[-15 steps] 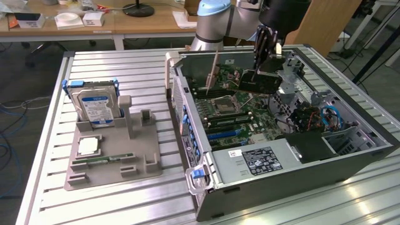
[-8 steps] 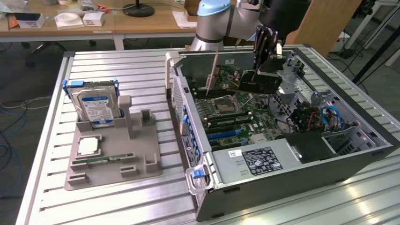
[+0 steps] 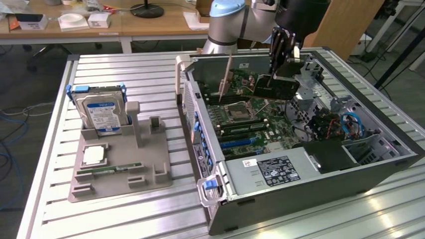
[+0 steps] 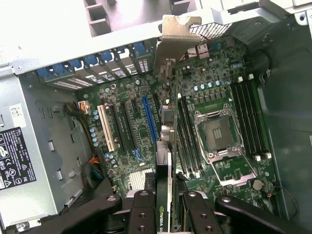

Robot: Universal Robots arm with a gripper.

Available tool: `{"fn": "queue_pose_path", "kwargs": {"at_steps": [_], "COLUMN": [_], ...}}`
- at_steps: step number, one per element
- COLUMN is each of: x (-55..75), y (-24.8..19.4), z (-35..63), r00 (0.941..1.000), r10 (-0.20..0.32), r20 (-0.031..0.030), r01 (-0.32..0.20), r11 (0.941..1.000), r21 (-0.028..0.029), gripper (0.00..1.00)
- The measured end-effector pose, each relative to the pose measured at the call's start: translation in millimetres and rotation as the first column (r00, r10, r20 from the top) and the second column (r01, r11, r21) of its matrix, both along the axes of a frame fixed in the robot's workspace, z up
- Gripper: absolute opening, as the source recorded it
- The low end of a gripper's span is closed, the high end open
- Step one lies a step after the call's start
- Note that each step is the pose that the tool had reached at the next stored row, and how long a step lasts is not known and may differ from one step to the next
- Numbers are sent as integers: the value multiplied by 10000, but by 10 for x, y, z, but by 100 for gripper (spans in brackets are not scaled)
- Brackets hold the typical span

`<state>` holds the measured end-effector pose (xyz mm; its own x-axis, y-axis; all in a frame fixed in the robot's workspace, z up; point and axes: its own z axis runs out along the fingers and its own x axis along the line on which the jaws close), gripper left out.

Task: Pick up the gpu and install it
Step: 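Insert the gpu into the slot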

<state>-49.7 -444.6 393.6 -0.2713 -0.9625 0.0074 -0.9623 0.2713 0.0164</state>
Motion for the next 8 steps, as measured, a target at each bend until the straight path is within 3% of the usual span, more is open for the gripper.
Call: {"fn": "queue_pose_path", "kwargs": {"at_steps": [8], "x": [0], "y": [0], "z": [0], "r00": [9985], "r10": [548], "r20": [0], "r01": [-548], "r11": [9985], "r21": [0], "gripper": [26]}}
